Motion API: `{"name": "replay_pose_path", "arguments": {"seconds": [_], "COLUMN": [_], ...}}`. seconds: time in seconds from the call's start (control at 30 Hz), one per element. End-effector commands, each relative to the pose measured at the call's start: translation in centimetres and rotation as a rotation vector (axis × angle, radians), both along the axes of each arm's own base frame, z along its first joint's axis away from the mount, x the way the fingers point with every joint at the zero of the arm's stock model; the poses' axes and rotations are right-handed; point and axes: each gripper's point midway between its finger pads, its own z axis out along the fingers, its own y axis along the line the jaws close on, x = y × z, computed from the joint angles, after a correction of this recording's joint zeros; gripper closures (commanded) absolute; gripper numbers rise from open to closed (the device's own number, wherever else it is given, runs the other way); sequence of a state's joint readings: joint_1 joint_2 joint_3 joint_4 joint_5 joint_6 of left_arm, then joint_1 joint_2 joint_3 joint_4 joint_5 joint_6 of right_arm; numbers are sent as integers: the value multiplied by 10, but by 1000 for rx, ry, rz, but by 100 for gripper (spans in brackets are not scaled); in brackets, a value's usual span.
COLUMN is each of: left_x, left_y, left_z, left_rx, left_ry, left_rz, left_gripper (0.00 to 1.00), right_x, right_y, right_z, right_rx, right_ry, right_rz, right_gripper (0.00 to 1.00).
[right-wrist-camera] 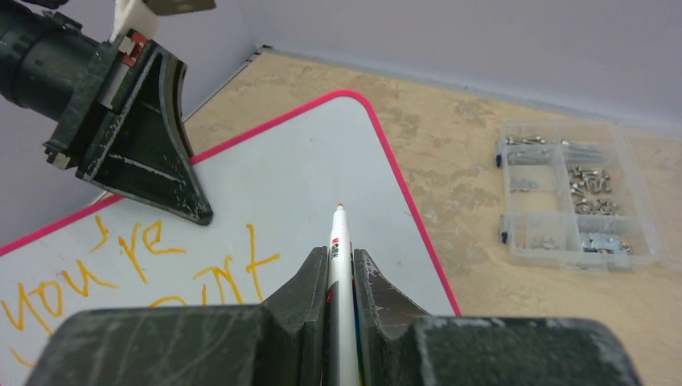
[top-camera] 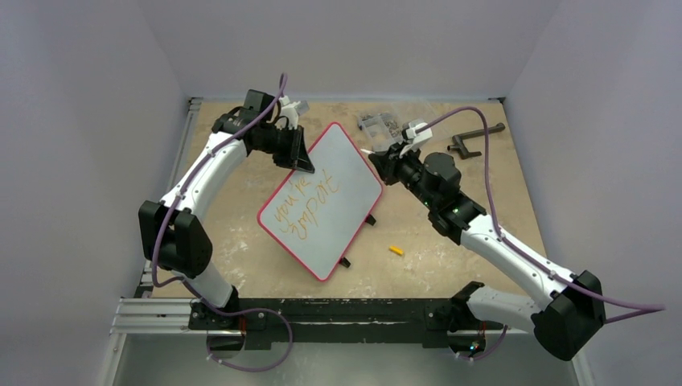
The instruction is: Write a sentence on the whiteboard
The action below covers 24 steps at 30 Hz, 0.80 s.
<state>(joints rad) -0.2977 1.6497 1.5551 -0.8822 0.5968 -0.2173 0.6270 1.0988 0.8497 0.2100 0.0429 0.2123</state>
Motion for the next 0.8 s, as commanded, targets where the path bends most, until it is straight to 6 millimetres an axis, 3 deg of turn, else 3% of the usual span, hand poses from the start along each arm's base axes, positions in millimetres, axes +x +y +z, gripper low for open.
{"name": "replay_pose_path", "arguments": {"seconds": [0.0, 0.37, 0.53, 0.77], "left_x": [9, 8, 7, 6], "left_y": [20, 23, 23, 20], "left_z": [4, 3, 0, -4], "left_rx": [99, 127, 159, 163], "left_ry": [-106, -114, -120, -111], "left_rz": [37, 40, 36, 25], "left_gripper": [100, 100, 100, 100], "right_x": [-8, -29, -27, -33], "right_y": [9, 35, 42, 45], "right_z": [13, -8, -21, -25], "right_rx": [73, 96, 75, 76], "right_ry": [-39, -60, -41, -35], "right_rz": [93, 352, 381, 421], "right_gripper": [100, 100, 100, 100]}}
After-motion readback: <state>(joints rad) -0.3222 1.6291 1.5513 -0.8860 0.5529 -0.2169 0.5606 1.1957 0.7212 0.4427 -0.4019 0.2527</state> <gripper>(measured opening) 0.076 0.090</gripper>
